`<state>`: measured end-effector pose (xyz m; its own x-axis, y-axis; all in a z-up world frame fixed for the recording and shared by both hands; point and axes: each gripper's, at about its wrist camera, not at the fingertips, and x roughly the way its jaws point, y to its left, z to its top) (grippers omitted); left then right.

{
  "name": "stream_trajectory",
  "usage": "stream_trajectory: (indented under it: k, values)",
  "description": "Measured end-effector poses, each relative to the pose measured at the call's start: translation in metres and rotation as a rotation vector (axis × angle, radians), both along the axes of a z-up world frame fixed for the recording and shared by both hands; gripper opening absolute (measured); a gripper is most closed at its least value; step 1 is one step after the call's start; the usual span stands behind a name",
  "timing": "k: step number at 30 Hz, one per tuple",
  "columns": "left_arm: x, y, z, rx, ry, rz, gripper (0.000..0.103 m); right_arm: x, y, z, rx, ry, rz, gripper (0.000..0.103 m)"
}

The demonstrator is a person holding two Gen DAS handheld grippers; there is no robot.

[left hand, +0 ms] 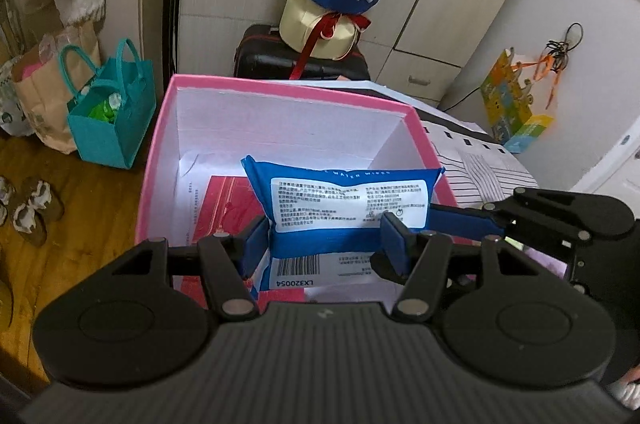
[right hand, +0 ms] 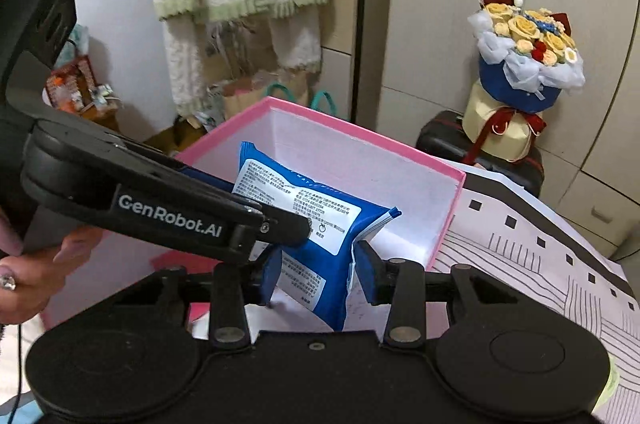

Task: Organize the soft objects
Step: 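Lower the blue packet into the box and open the left gripper, then move the left tool toward the pink pompom while the right tool approaches the toothpaste tube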

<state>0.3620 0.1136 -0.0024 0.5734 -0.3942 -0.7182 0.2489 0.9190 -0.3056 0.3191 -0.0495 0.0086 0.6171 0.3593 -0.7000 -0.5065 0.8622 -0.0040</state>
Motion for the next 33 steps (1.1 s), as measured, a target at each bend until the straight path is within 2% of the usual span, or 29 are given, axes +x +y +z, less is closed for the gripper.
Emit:
stream_trajectory:
  k: [4, 9, 10, 11, 13, 20, 33]
  values:
    - [0.006, -0.001, -0.009, -0.009, 0.027, 0.006, 0.058, 0.007, 0.002, -0.008, -0.036, 0.004, 0.003, 0.046]
    - [0.008, -0.009, -0.016, 0.028, 0.032, 0.011, 0.059, 0.010, 0.004, -0.019, -0.074, 0.001, -0.010, 0.046]
    - [0.007, -0.009, -0.015, 0.030, 0.020, 0.014, 0.061, 0.007, 0.004, -0.020, -0.082, -0.019, -0.021, 0.047]
    - [0.005, -0.009, -0.014, 0.030, 0.010, 0.018, 0.062, 0.004, 0.004, -0.019, -0.091, -0.039, -0.032, 0.054]
    - [0.000, -0.007, -0.010, 0.041, -0.009, 0.016, 0.066, -0.006, 0.002, -0.016, -0.098, -0.077, -0.038, 0.057]
    - [-0.045, 0.000, 0.011, 0.125, -0.102, -0.022, 0.066, -0.048, -0.025, 0.003, 0.034, -0.083, -0.001, 0.057]
    - [-0.128, -0.007, 0.059, 0.168, -0.180, -0.123, 0.066, -0.117, -0.041, 0.039, 0.043, -0.124, 0.001, 0.062]
